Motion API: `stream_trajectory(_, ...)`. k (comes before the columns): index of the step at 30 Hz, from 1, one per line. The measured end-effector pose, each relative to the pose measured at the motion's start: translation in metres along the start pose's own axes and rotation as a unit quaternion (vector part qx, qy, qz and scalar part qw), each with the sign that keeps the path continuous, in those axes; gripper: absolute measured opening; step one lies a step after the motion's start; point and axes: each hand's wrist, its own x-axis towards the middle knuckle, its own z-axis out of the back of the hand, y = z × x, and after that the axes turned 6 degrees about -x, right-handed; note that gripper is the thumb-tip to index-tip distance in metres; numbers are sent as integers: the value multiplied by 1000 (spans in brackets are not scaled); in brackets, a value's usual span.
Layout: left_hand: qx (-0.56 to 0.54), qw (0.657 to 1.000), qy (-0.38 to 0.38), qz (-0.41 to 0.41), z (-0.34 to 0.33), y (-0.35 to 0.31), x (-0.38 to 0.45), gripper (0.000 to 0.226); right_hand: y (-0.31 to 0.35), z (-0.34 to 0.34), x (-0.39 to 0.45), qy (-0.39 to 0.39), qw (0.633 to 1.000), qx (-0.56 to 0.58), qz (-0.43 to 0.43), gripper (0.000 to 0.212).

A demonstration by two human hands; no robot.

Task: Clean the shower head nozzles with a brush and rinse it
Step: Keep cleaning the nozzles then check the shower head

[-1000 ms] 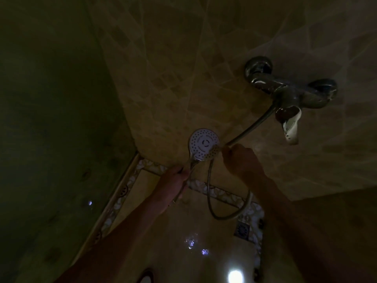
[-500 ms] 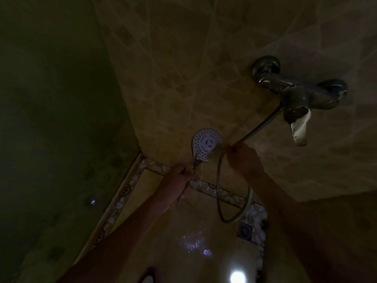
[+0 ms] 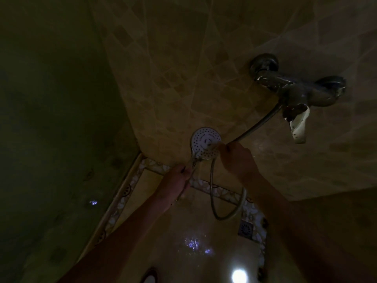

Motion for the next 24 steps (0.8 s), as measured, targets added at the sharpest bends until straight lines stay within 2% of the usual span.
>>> stream_trajectory(3, 0, 1000, -3, 2, 1, 1, 1, 28, -15, -2, -5, 9, 999, 9, -30, 41)
stream_trajectory(5, 1, 1000, -2, -4, 1, 2, 1, 28, -18, -8, -11, 32, 999, -3, -25, 44)
stream_trajectory(8, -10, 1000, 3, -9, -1, 3, 1, 28, -8, -15, -20, 42, 998, -24, 35, 52)
stream_trajectory(13, -17, 1000, 13, -18, -5, 6, 3, 34, 4, -5, -10, -3, 996, -7, 85, 54)
stream_trajectory(17, -18, 999, 20, -24, -7, 8, 2, 42, -15, 1, -3, -7, 999, 41, 33, 49)
stream_trajectory(20, -26, 999, 17, -19, -9, 8, 4, 35, -28, -8, -8, 21, 999, 35, -3, 48)
stream_trajectory(24, -20, 999, 16, -20, -11, 8, 8, 28, -24, -21, -17, 46, 998, -1, 48, 46)
